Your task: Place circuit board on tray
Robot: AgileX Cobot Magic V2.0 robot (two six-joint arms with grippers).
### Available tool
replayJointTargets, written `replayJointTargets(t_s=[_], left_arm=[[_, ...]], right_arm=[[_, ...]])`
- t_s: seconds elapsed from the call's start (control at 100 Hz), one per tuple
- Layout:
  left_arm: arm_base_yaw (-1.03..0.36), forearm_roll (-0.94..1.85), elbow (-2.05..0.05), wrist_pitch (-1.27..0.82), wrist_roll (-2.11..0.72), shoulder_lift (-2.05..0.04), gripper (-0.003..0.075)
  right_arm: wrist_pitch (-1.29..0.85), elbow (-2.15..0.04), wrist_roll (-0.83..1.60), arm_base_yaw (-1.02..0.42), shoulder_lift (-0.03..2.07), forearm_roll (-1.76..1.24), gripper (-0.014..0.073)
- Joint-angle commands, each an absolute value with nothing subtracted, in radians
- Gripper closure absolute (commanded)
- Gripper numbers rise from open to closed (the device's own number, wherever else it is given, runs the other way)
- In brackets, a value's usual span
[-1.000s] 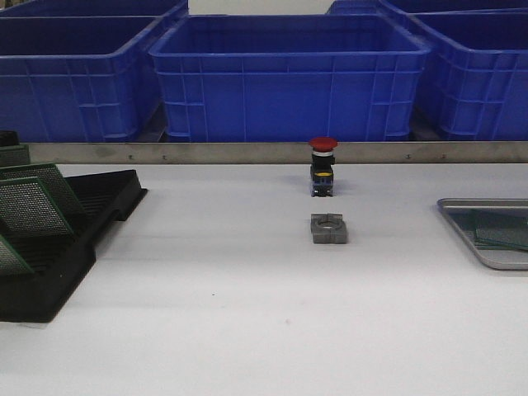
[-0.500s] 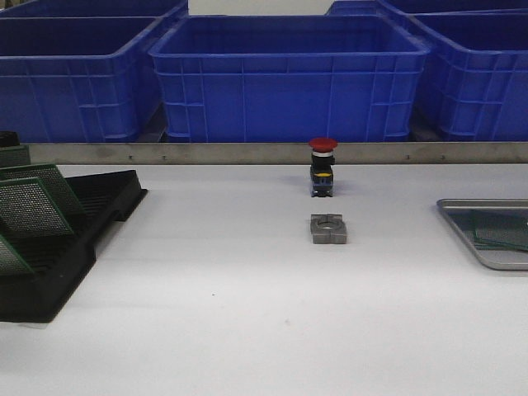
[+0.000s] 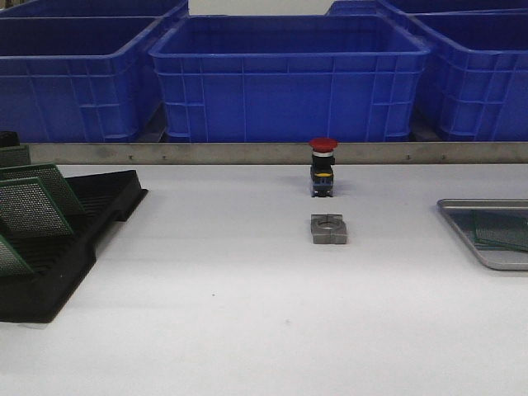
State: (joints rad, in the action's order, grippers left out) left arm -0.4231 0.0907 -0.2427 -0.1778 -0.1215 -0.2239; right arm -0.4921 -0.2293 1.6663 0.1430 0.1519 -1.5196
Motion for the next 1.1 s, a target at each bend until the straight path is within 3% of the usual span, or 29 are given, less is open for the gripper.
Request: replayJointTargets(t_s=[0.0,0.67,1.09], left_arm=[[-0.422,0.101,-0.268,-0.093,-0.112,-0.231,0.0741],[-0.414,0.101,-0.246,-0.084,-0.112,-0.231,0.0741],[-0.109,0.067,-0.091,-0.025,-0.112,-0.174,0.0741]], right_arm=[[-0.494,-0.254,1.676,0.143,0.162,-1.562,0.0655],[-0.494,-0.254,1.676,0.143,0.162,-1.562,0.0655],[-0.494,-0.254,1.676,0.143,0.162,-1.562,0.0655]])
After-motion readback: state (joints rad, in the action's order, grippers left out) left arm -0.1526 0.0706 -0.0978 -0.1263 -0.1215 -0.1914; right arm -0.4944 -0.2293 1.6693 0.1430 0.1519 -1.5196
